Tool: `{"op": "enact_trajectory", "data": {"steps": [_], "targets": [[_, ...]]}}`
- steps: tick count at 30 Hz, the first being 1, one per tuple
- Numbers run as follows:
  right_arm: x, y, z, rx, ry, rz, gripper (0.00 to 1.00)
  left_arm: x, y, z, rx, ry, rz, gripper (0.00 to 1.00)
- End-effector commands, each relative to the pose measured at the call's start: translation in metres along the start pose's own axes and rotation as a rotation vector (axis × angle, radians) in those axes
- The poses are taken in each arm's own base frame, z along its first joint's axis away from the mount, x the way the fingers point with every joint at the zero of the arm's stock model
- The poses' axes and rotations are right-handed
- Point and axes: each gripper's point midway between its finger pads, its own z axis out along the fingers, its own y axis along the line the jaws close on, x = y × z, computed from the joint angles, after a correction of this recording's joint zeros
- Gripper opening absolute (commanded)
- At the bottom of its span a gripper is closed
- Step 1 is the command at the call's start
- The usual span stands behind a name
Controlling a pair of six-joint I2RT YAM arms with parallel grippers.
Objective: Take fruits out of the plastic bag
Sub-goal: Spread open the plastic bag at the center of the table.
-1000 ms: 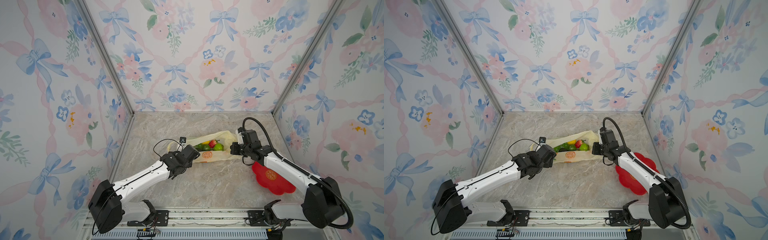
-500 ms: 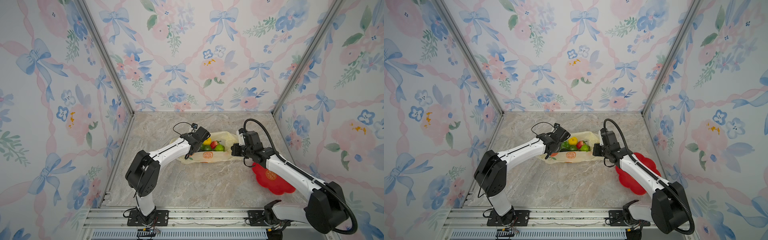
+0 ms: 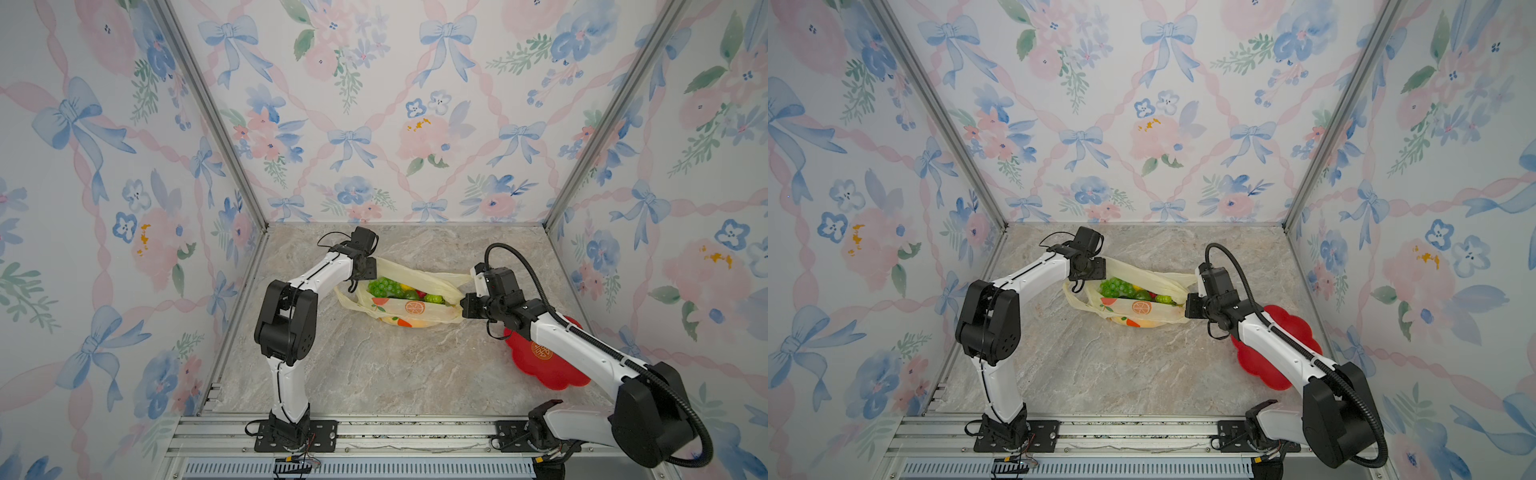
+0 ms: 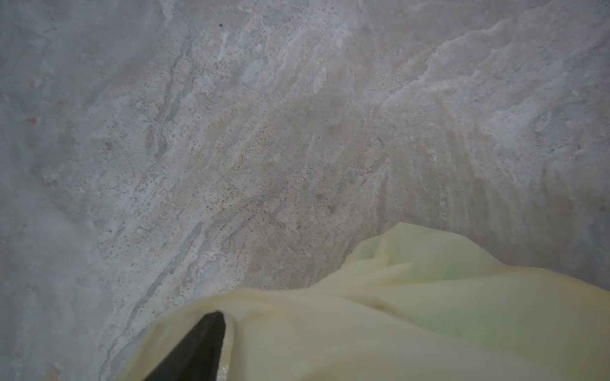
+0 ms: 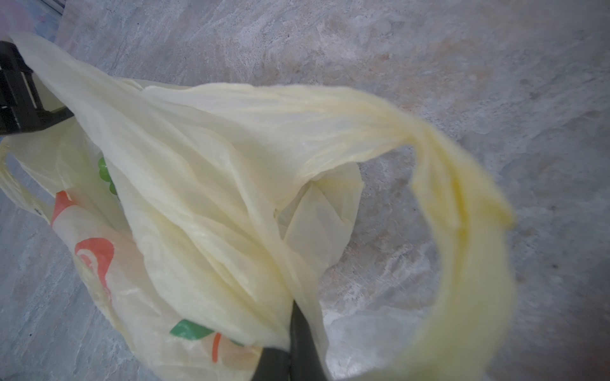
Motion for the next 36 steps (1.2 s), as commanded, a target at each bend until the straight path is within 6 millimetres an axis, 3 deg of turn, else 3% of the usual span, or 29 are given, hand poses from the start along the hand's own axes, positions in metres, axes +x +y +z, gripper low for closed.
{"op": "enact_trajectory", "data": {"steps": [1,4,7,10,17,23,27,32,36], "targets": [[0.004,0.007,0.0,-0.002,0.001,-0.016,0.0,0.007,0.005,-0.046,-0.035,-0.075,0.002,0.89],[0.01,0.013,-0.001,0.005,0.005,-0.049,0.0,0.023,0.012,-0.068,-0.078,-0.12,-0.016,0.97],[0.014,0.02,-0.001,-0.002,0.01,-0.067,0.0,0.038,0.016,-0.074,-0.108,-0.135,-0.044,0.98],[0.017,0.029,-0.004,-0.01,0.007,-0.088,0.0,0.049,0.024,-0.062,-0.131,-0.111,-0.085,0.97],[0.021,0.038,-0.005,-0.025,0.01,-0.1,0.0,0.054,-0.006,-0.031,0.036,-0.049,-0.065,0.85],[0.023,0.034,0.0,-0.058,0.011,-0.024,0.0,0.079,0.007,-0.017,0.018,0.013,-0.06,0.64],[0.02,0.034,0.008,-0.127,0.021,0.067,0.0,0.097,0.008,-0.015,0.053,0.025,-0.059,0.56],[0.016,0.031,0.013,-0.118,0.026,0.094,0.0,0.11,0.015,-0.012,0.071,0.039,-0.077,0.3],[-0.001,0.014,0.017,-0.153,0.002,0.201,0.0,0.112,0.04,-0.015,0.084,-0.003,-0.169,0.07]]}}
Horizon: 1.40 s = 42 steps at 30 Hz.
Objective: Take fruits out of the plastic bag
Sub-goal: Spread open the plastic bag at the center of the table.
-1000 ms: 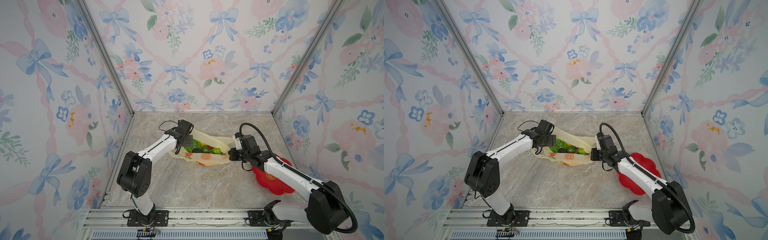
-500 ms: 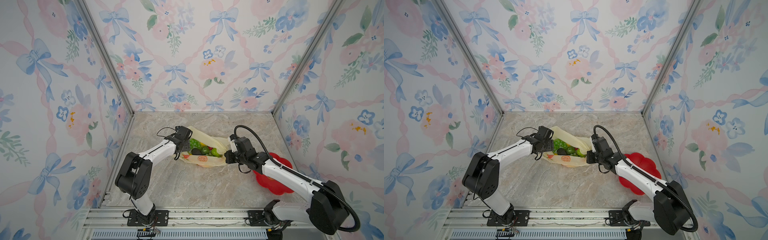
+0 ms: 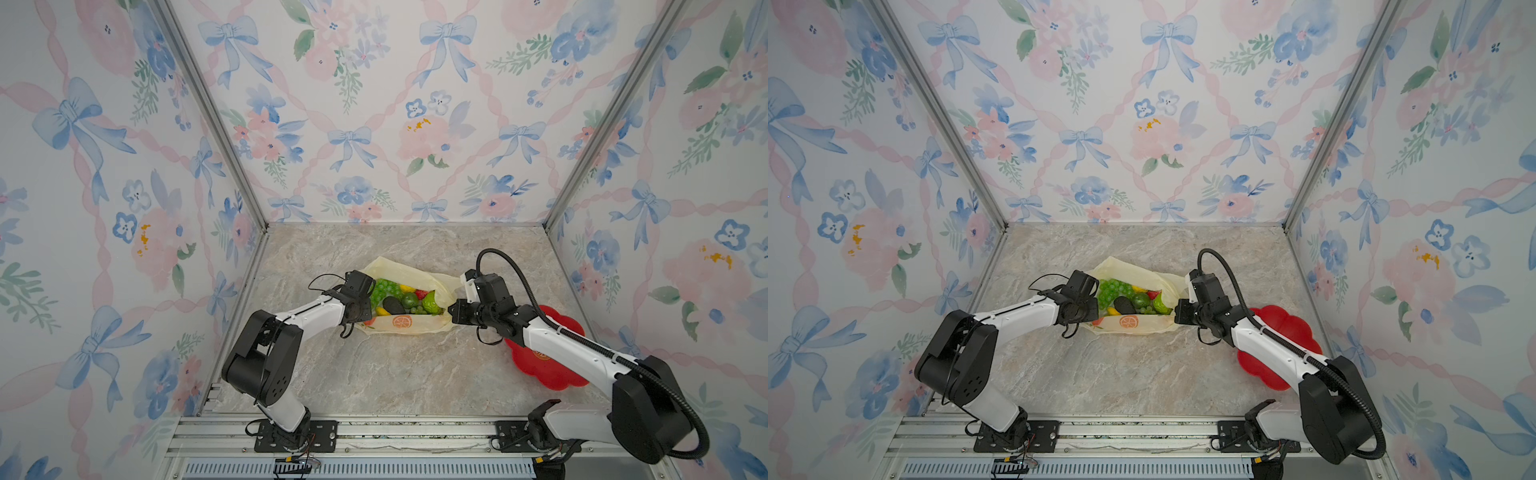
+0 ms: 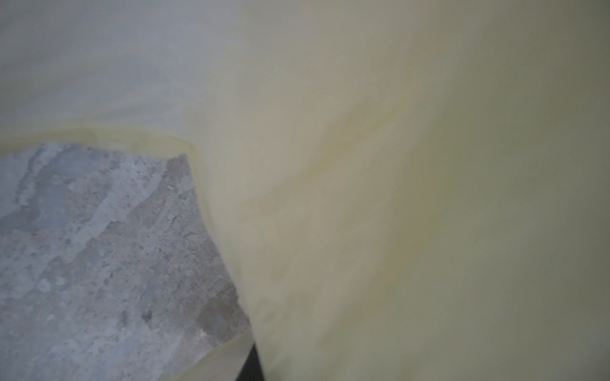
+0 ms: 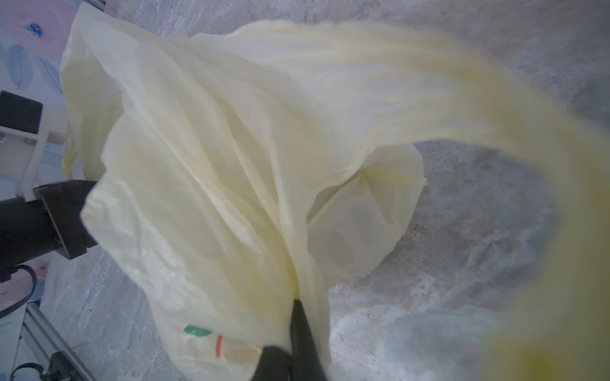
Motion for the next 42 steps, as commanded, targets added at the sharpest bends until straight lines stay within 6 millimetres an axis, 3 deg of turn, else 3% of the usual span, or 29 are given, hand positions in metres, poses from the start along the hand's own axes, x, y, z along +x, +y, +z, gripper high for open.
{"op": "enact_trajectory", "data": {"steps": [1,2,3,6,11,15,20,23,27,31,37,40,42], "targets": [[-0.023,-0.013,0.002,-0.072,-0.046,0.137,0.0,-0.008,0.026,-0.01,0.009,-0.072,-0.114,0.02],[-0.029,-0.019,0.004,-0.105,-0.059,0.209,0.0,-0.013,0.034,-0.015,0.006,-0.105,-0.152,0.0],[-0.038,-0.025,0.006,-0.154,-0.075,0.279,0.0,-0.003,0.049,-0.015,-0.008,-0.109,-0.188,0.0],[-0.061,-0.029,0.014,-0.244,-0.101,0.371,0.0,-0.004,0.068,-0.027,-0.033,-0.169,-0.239,0.0],[-0.078,-0.01,0.042,-0.284,-0.075,0.38,0.0,0.005,0.061,-0.03,0.018,-0.154,-0.203,0.0],[-0.075,0.0,0.064,-0.186,-0.032,0.297,0.01,0.018,0.045,-0.028,0.06,-0.123,-0.149,0.0],[-0.068,0.001,0.059,-0.035,-0.006,0.174,0.58,0.029,0.007,-0.037,0.118,-0.127,-0.022,0.0],[-0.064,-0.007,0.039,0.109,-0.014,0.067,0.75,0.032,0.001,-0.041,0.129,-0.138,-0.002,0.0],[-0.055,-0.011,0.012,0.298,-0.039,-0.071,0.86,0.037,-0.004,-0.042,0.138,-0.134,0.008,0.0],[-0.045,0.005,0.012,0.362,-0.042,-0.141,0.9,0.044,-0.019,-0.044,0.173,-0.127,0.041,0.0],[-0.039,0.002,0.045,0.446,0.0,-0.14,0.89,0.054,-0.028,-0.045,0.189,-0.118,0.063,0.0],[-0.037,0.002,0.063,0.443,0.031,-0.139,0.85,0.059,-0.029,-0.047,0.199,-0.115,0.066,0.0],[-0.036,0.0,0.073,0.451,0.052,-0.142,0.78,0.063,-0.028,-0.047,0.203,-0.11,0.072,0.05]]}}
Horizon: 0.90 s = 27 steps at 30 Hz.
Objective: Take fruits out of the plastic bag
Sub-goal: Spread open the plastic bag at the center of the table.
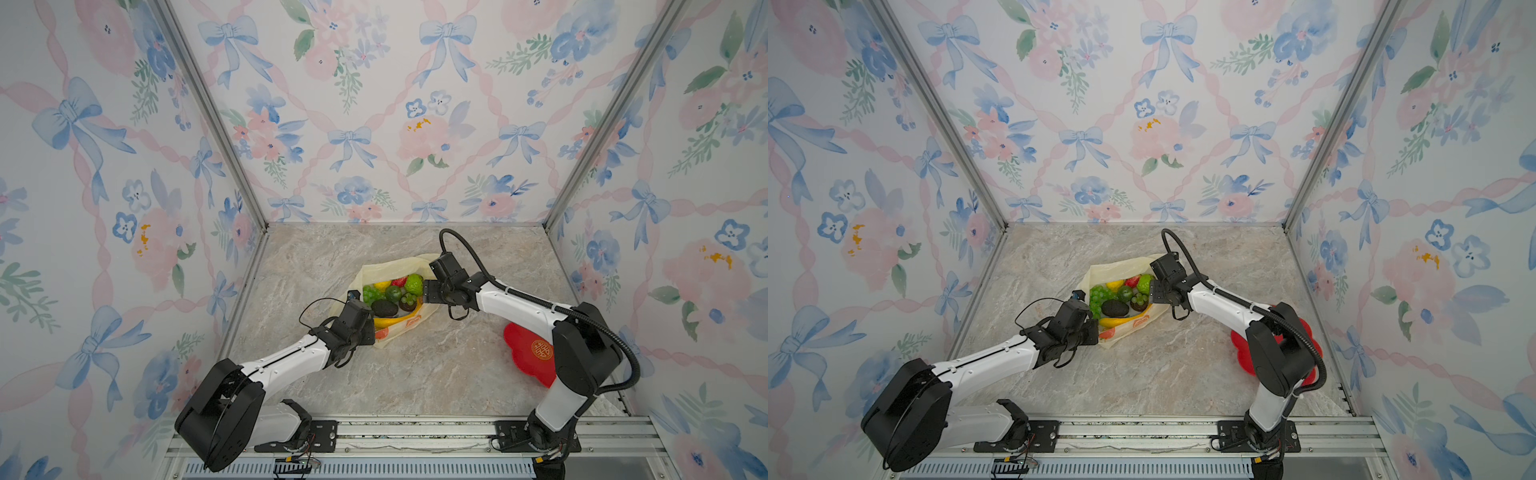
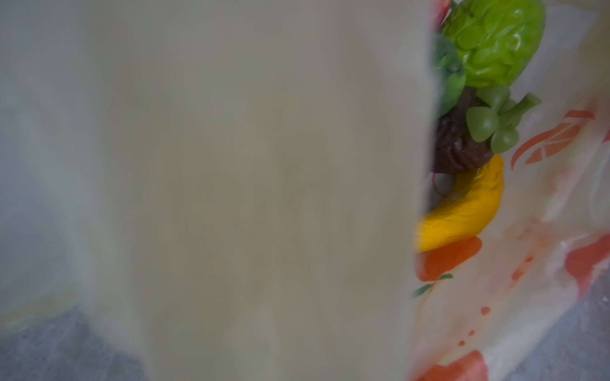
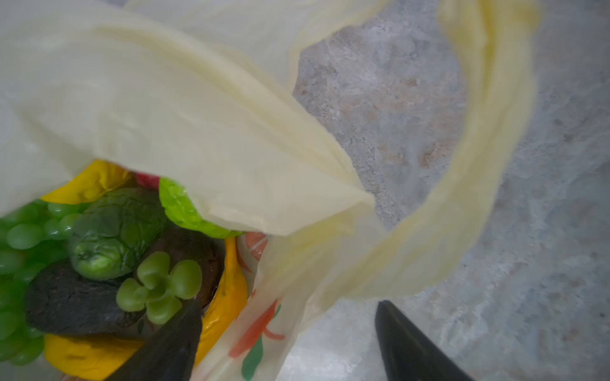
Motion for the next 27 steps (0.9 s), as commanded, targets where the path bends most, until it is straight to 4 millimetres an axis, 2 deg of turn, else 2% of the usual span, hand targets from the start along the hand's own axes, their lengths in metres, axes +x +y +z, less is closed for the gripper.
{"op": "enact_trajectory", "data": {"steps": [1,4,5,7,9,11,13,17,21,24,25,27], "targets": [[0.0,-0.006,0.011,0.053,0.033,-0.007,0.74,0.009,0.002,-0.004,0.001,0.006,-0.003,0.08],[0.002,-0.009,0.016,0.06,0.036,-0.011,0.45,0.008,0.005,-0.007,-0.009,-0.006,0.006,0.18],[0.001,-0.01,0.014,0.058,0.03,-0.011,0.38,0.008,0.008,-0.009,-0.02,-0.006,0.007,0.25],[0.003,-0.013,0.01,0.052,0.019,-0.017,0.24,0.007,0.016,-0.017,-0.091,0.029,-0.018,0.45],[0.003,-0.014,0.004,0.046,0.006,-0.028,0.12,0.003,0.007,-0.03,-0.151,0.078,0.028,0.61],[0.003,-0.016,-0.001,0.04,-0.006,-0.035,0.04,-0.008,-0.01,-0.048,-0.19,0.058,0.075,0.77],[0.002,-0.015,-0.005,0.026,-0.016,-0.041,0.0,-0.012,-0.025,-0.062,-0.167,0.036,0.099,0.83],[0.0,-0.016,-0.013,0.013,-0.034,-0.042,0.0,-0.025,-0.032,-0.085,-0.181,-0.015,0.114,0.85],[0.002,-0.016,-0.02,0.0,-0.046,-0.053,0.0,-0.057,-0.04,-0.103,-0.243,-0.103,0.169,0.89],[0.006,-0.017,-0.018,0.002,-0.04,-0.059,0.0,-0.079,-0.044,-0.103,-0.288,-0.148,0.204,0.93],[0.002,-0.016,-0.026,-0.012,-0.059,-0.052,0.0,-0.084,-0.041,-0.101,-0.316,-0.155,0.217,0.95],[0.005,-0.015,-0.029,-0.019,-0.061,-0.06,0.0,-0.097,-0.032,-0.09,-0.396,-0.155,0.248,0.96]]}}
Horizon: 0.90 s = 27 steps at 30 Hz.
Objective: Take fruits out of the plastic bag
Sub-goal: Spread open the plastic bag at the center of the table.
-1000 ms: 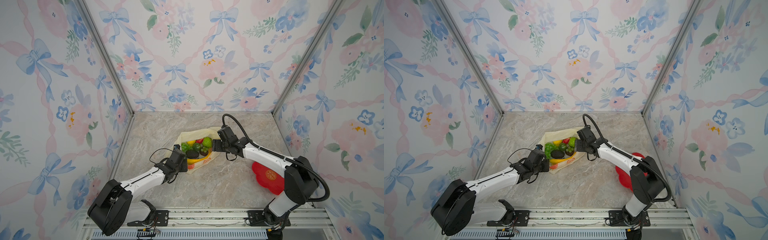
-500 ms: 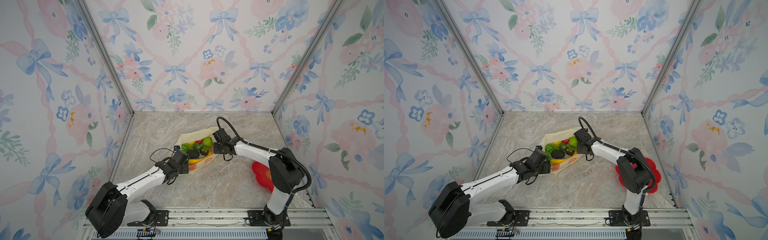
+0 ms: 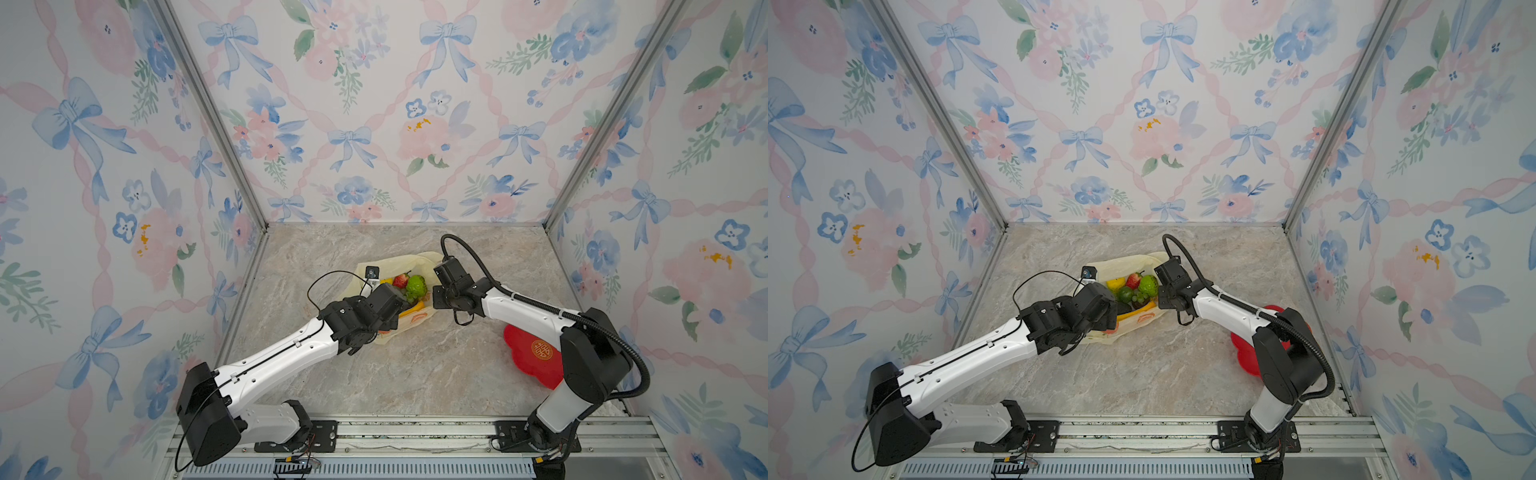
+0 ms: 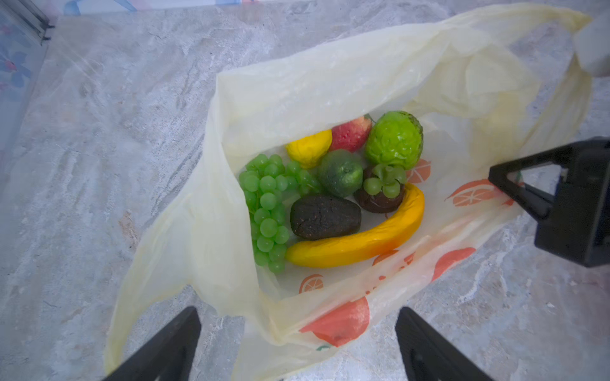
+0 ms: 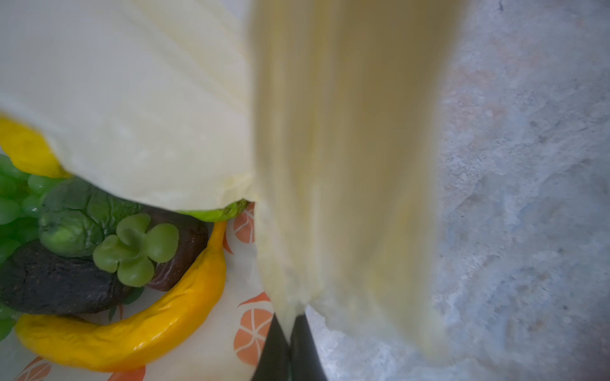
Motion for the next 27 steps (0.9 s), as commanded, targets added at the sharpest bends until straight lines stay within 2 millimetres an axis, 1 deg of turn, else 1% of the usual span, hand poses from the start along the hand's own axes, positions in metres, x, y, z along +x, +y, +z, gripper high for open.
{"op": "enact_trajectory", "data": {"steps": [1,2,4,6,8,10,12,13,14,15,17,18,21,23,25,27], "targets": [[-0.002,-0.001,-0.014,-0.013,-0.033,-0.011,0.0,-0.012,0.029,0.021,-0.203,-0.008,0.109,0.98],[-0.001,-0.001,-0.015,-0.016,-0.036,-0.011,0.0,-0.017,0.036,0.03,-0.252,-0.007,0.119,0.98],[0.001,-0.001,-0.018,-0.025,-0.041,-0.011,0.0,-0.02,0.042,0.05,-0.313,0.024,0.144,0.98],[0.003,-0.001,-0.019,-0.029,-0.042,-0.011,0.0,-0.017,0.044,0.076,-0.37,0.072,0.189,0.98],[0.003,-0.001,-0.021,-0.032,-0.043,-0.014,0.0,-0.01,0.044,0.099,-0.409,0.118,0.215,0.95],[0.006,-0.002,-0.022,-0.032,-0.041,-0.022,0.0,-0.003,0.051,0.117,-0.437,0.158,0.195,0.85],[0.009,-0.007,-0.022,-0.021,-0.042,-0.025,0.0,0.006,0.063,0.134,-0.438,0.196,0.148,0.7],[0.01,-0.009,-0.022,-0.02,-0.041,-0.023,0.0,0.008,0.069,0.139,-0.436,0.202,0.122,0.63],[0.013,-0.013,-0.021,-0.021,-0.036,-0.019,0.0,0.011,0.075,0.144,-0.422,0.207,0.081,0.54],[0.017,-0.017,-0.019,-0.03,-0.029,-0.007,0.0,0.014,0.08,0.148,-0.386,0.213,0.03,0.45],[0.021,-0.023,-0.014,-0.069,-0.016,0.037,0.0,0.023,0.091,0.156,-0.288,0.228,-0.088,0.32],[0.024,-0.027,-0.01,-0.096,-0.004,0.065,0.0,0.024,0.099,0.159,-0.246,0.224,-0.153,0.26],[0.032,-0.038,0.0,-0.154,0.028,0.145,0.0,0.032,0.119,0.165,-0.164,0.233,-0.285,0.15],[0.036,-0.041,0.003,-0.171,0.038,0.167,0.0,0.035,0.126,0.168,-0.143,0.241,-0.318,0.11],[0.039,-0.039,0.004,-0.176,0.047,0.154,0.0,0.034,0.125,0.171,-0.131,0.242,-0.312,0.09],[0.042,-0.034,0.004,-0.178,0.057,0.138,0.0,0.031,0.117,0.175,-0.091,0.246,-0.303,0.07]]}}
